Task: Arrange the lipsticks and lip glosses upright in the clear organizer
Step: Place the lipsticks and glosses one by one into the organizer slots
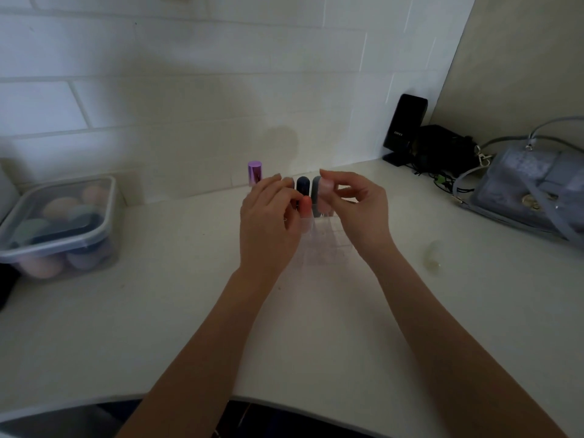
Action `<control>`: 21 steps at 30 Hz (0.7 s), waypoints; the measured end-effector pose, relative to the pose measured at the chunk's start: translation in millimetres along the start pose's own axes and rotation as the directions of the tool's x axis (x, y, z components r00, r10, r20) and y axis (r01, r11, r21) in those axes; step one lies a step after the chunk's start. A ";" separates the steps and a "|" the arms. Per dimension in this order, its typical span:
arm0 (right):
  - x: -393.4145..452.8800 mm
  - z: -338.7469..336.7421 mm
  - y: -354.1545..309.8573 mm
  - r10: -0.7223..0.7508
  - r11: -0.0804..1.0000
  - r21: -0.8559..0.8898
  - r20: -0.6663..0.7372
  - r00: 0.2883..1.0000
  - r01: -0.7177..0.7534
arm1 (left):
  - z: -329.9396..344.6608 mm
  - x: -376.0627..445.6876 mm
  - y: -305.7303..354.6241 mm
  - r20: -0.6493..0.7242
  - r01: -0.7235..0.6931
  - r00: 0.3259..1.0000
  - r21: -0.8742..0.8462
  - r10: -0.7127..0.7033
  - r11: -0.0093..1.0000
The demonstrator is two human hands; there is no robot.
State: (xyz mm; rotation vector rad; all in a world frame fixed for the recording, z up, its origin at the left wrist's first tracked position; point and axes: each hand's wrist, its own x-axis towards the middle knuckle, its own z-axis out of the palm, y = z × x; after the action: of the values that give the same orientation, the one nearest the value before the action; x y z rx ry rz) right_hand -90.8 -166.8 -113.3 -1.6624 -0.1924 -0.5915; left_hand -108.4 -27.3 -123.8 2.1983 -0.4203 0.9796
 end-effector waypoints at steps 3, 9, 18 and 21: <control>0.1 1.9 3.9 -0.023 0.995 -0.098 0.023 0.999 0.025 | -0.3 0.4 2.3 -0.013 -0.036 0.999 -0.017 0.036 0.999; 0.5 -0.4 15.0 -0.146 0.928 -0.335 0.077 0.986 0.164 | 5.8 -1.1 -2.4 -0.001 -0.078 0.997 0.004 0.078 0.997; 2.5 -14.3 10.8 -0.081 0.868 -0.478 0.124 0.989 0.131 | 16.9 -7.5 -6.7 -0.029 -0.255 0.964 0.168 0.263 0.952; -8.8 -32.4 9.1 -0.059 0.698 -0.716 -0.022 0.998 0.025 | 16.4 -7.7 -5.7 0.019 -0.330 0.943 0.173 0.331 0.928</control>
State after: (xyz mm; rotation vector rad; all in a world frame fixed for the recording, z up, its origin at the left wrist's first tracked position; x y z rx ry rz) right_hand -103.0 -197.8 -123.3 -2.4117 0.0533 -0.8004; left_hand -101.8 -34.7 -140.1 2.3222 -0.7446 1.2472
